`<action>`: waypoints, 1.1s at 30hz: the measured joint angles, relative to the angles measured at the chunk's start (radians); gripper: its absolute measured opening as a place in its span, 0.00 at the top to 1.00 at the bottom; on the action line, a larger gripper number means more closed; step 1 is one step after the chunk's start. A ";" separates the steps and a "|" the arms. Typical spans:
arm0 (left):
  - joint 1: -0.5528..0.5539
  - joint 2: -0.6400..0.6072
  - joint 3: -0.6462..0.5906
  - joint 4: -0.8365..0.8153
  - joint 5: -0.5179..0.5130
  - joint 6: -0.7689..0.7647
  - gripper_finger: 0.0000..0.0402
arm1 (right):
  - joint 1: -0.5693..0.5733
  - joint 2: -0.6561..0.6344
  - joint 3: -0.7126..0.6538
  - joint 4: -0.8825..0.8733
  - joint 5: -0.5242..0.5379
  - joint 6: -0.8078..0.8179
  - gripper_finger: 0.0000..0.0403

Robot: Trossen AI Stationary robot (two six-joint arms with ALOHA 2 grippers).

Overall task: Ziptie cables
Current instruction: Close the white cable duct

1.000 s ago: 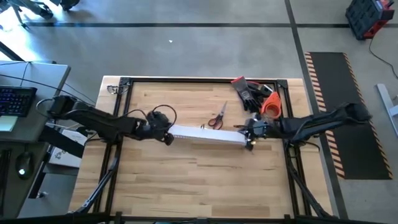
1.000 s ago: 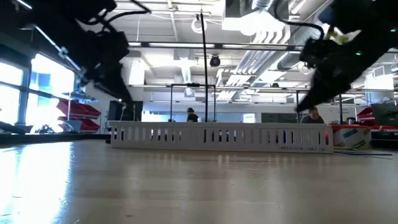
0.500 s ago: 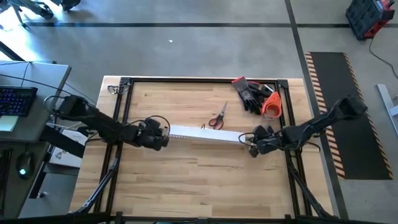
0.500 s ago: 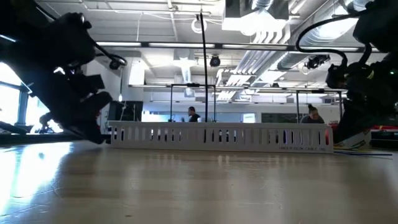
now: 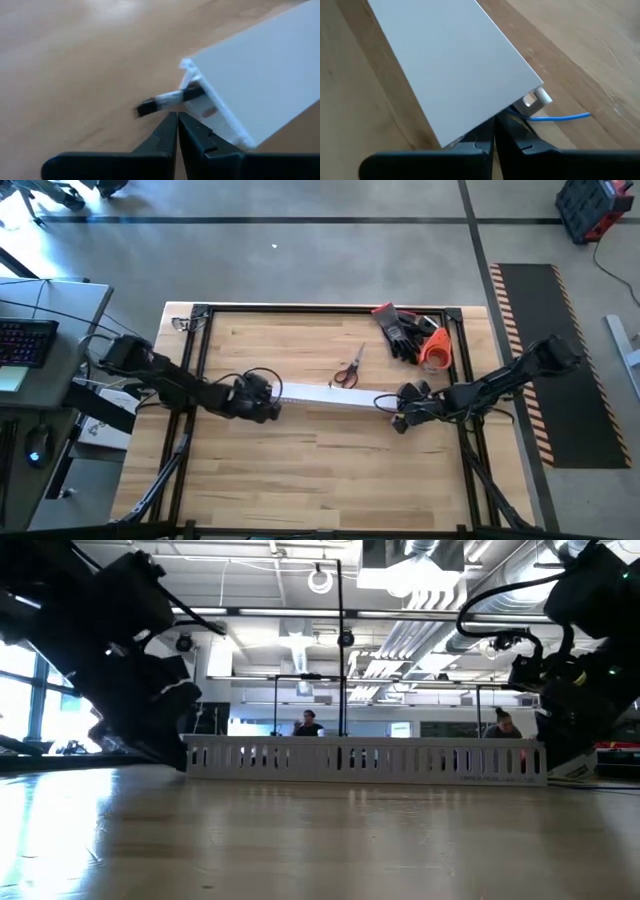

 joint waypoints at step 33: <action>0.046 -0.065 0.086 -0.112 0.002 0.010 1.00 | 0.064 -0.060 0.057 -0.224 -0.048 0.075 1.00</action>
